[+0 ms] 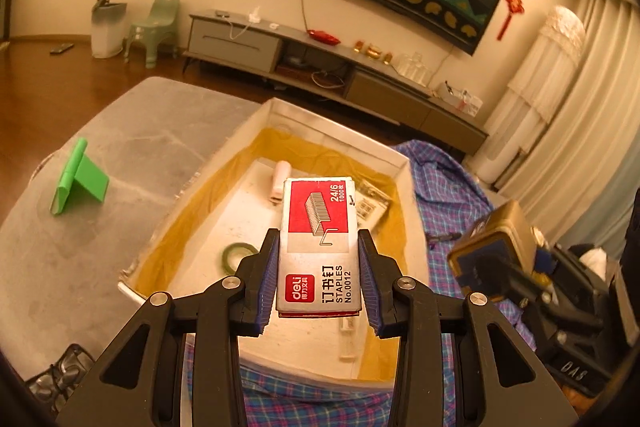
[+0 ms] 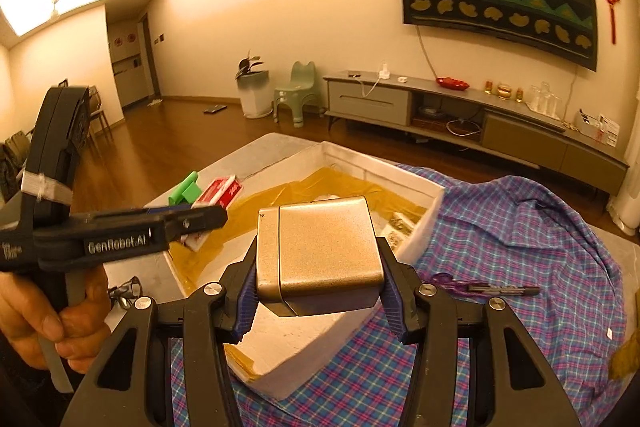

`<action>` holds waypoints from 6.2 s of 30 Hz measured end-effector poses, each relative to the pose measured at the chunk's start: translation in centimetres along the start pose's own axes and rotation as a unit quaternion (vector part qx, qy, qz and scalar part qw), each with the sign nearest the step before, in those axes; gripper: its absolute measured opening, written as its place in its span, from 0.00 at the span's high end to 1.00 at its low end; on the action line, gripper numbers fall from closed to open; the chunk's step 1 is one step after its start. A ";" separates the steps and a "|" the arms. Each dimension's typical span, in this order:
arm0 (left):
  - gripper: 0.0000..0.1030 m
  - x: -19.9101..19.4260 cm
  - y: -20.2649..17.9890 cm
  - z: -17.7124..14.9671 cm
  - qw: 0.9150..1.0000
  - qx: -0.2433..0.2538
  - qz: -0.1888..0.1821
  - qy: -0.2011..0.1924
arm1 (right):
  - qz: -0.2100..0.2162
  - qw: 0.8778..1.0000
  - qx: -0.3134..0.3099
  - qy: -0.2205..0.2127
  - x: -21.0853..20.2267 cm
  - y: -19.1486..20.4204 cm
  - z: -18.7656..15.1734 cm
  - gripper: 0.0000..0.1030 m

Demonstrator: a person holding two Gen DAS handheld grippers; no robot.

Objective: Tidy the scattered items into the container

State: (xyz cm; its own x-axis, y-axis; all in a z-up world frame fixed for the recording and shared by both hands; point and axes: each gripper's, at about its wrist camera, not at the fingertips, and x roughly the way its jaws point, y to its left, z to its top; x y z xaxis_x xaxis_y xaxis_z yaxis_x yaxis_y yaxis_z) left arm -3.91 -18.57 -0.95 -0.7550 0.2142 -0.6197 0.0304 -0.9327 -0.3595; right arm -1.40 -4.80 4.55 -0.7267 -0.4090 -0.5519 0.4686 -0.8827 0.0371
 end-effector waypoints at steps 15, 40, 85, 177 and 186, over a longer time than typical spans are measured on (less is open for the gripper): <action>0.63 4.3 -2.7 -2.0 0.996 0.061 -0.009 0.069 | 0.016 0.998 -0.004 0.068 5.8 -1.4 2.0 0.48; 0.63 7.7 -2.6 -3.5 0.988 0.079 0.010 0.130 | 0.016 0.960 -0.127 0.250 14.5 -1.5 2.5 0.48; 0.50 4.6 -2.9 -1.5 0.992 0.076 0.055 0.089 | 0.065 0.982 -0.054 0.170 7.3 -0.4 0.0 0.47; 0.49 22.0 -19.2 -5.7 0.982 0.104 -0.011 0.160 | 0.036 0.963 -0.076 0.255 14.2 -27.1 -9.9 0.83; 0.47 20.2 -18.5 -4.9 0.986 0.032 -0.048 0.159 | 0.107 0.957 0.007 0.270 9.9 -24.0 -11.7 0.80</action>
State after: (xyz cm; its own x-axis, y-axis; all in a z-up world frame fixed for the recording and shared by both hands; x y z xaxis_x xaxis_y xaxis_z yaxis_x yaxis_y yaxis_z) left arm -16.50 4.43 -10.22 -0.5079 0.3728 -0.7766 -0.0791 -0.9179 -0.3889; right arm -13.94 15.05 -11.52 -0.2473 -0.4043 -0.8806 0.5672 -0.7972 0.2068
